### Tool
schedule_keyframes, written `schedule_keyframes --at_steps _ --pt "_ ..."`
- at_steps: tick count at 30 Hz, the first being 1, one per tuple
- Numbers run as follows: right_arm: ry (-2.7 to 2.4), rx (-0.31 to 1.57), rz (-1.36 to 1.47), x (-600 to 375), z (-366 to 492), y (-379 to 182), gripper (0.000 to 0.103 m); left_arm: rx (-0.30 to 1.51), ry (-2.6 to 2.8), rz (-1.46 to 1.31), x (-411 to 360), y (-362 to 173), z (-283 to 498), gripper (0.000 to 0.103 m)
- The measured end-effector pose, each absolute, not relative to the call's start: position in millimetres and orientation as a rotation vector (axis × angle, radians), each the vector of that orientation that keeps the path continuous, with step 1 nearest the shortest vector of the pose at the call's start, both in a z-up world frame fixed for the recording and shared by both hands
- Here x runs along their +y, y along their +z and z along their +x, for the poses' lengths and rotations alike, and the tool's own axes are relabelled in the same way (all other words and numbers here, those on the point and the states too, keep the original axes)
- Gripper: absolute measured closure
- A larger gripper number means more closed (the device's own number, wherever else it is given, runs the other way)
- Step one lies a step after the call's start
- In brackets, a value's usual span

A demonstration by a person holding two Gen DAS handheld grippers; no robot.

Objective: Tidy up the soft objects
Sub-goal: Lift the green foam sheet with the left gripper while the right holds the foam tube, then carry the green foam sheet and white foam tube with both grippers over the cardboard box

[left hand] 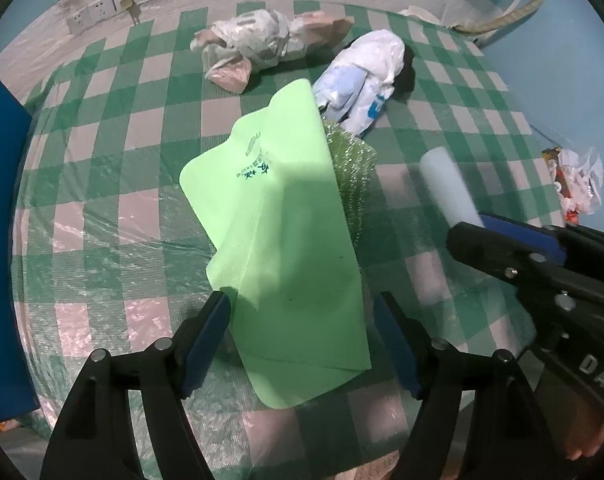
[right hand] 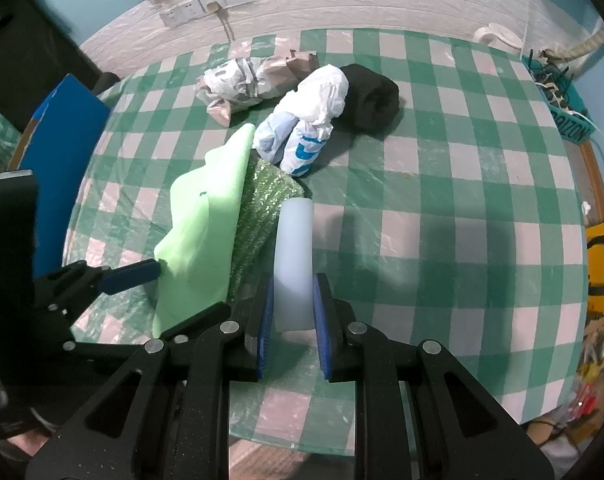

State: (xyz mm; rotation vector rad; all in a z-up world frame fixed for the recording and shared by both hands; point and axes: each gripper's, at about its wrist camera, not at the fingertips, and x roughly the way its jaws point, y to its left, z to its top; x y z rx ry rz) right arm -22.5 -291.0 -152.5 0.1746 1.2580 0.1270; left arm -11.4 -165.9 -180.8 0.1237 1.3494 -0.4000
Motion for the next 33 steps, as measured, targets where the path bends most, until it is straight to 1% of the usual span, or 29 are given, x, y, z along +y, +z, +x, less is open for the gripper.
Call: schedule_keyframes --at_steps 6,8,9,10,11,12,13,15,17,22,33 --pt "0.127 1.259 0.179 -291.9 -21.9 -153.1 0.084 1.352 -0.394 0.164 -174.0 -188.2 -13.5 0.027" --pt "0.128 1.259 0.180 -291.7 -21.4 -153.0 0.084 1.344 -0.398 0.175 -174.6 -190.2 -17.0 0.030" --pt "0.128 1.258 0.181 -291.7 -21.2 -152.9 0.084 1.340 -0.399 0.178 -175.7 -191.1 -19.3 0.035" --pt "0.129 1.258 0.182 -291.6 -20.7 -152.8 0.084 1.335 -0.397 0.189 -177.1 -191.9 -22.7 0.043" --pt "0.128 1.258 0.182 -291.6 -21.0 -152.9 0.084 1.329 -0.390 0.200 -176.3 -191.6 -24.3 0.047" --pt "0.127 1.258 0.183 -291.7 -20.7 -152.8 0.084 1.320 -0.378 0.219 -176.1 -191.5 -26.4 0.060" --pt "0.127 1.258 0.183 -291.8 -20.8 -152.7 0.084 1.312 -0.381 0.230 -175.4 -191.0 -28.7 0.077" --pt "0.126 1.258 0.184 -291.8 -20.4 -152.2 0.084 1.311 -0.389 0.221 -173.4 -189.7 -29.4 0.091" --pt "0.125 1.255 0.185 -291.4 -19.9 -151.2 0.084 1.320 -0.392 0.208 -167.9 -189.5 -30.2 0.094" --pt "0.126 1.253 0.180 -290.3 -19.5 -150.4 0.084 1.317 -0.397 0.184 -160.1 -184.4 -28.7 0.094" --pt "0.134 1.232 0.165 -285.5 -20.9 -140.9 0.084 1.205 -0.367 0.154 -140.8 -143.0 -18.3 0.094"
